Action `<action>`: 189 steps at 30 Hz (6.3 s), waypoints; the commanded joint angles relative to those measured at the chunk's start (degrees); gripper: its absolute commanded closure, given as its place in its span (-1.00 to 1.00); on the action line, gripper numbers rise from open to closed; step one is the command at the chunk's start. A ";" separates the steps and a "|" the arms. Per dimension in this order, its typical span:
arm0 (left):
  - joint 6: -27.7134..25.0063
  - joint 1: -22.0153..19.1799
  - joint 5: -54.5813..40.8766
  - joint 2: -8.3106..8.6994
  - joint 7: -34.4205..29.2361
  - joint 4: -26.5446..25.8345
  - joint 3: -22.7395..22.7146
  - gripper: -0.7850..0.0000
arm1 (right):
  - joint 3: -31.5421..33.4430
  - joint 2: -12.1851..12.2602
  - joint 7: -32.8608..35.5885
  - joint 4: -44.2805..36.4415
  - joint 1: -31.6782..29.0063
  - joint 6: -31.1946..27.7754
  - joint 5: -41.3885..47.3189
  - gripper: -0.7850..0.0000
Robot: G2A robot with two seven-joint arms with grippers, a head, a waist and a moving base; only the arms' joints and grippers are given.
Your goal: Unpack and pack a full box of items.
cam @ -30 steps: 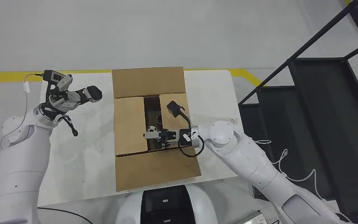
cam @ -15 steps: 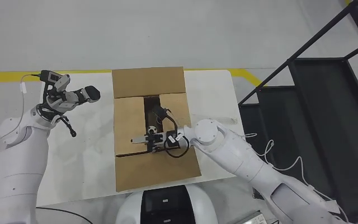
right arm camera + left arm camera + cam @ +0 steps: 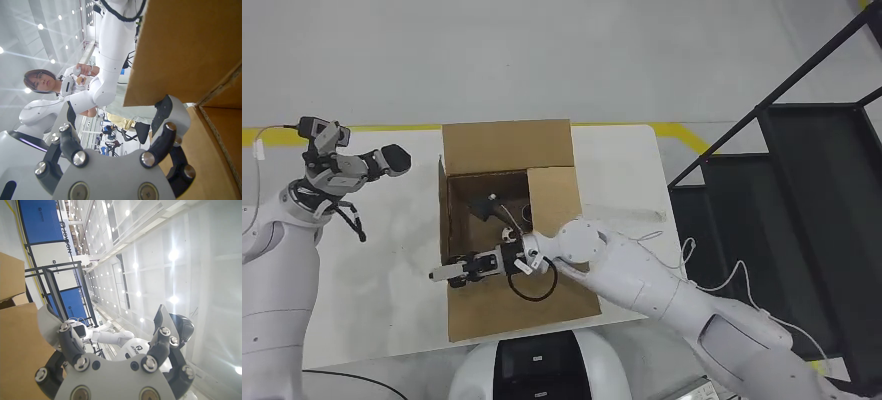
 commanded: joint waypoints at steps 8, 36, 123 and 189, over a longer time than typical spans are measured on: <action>1.50 1.24 2.03 0.18 -1.44 -2.12 0.57 -1.00 | -5.82 -6.08 3.74 8.76 5.82 -0.69 0.97 -1.00; -4.22 -3.76 26.41 -0.19 9.75 20.35 8.88 -1.00 | 29.75 5.78 6.00 -27.49 -18.28 4.54 -6.56 -1.00; -18.05 -25.15 8.61 -17.68 -0.59 25.29 34.96 -1.00 | 56.65 13.50 2.22 -43.65 -49.80 15.67 -7.20 -1.00; -21.28 -24.50 10.96 -23.14 2.65 29.89 42.09 -1.00 | 49.48 14.43 -10.78 -41.54 -49.40 16.08 -16.56 -1.00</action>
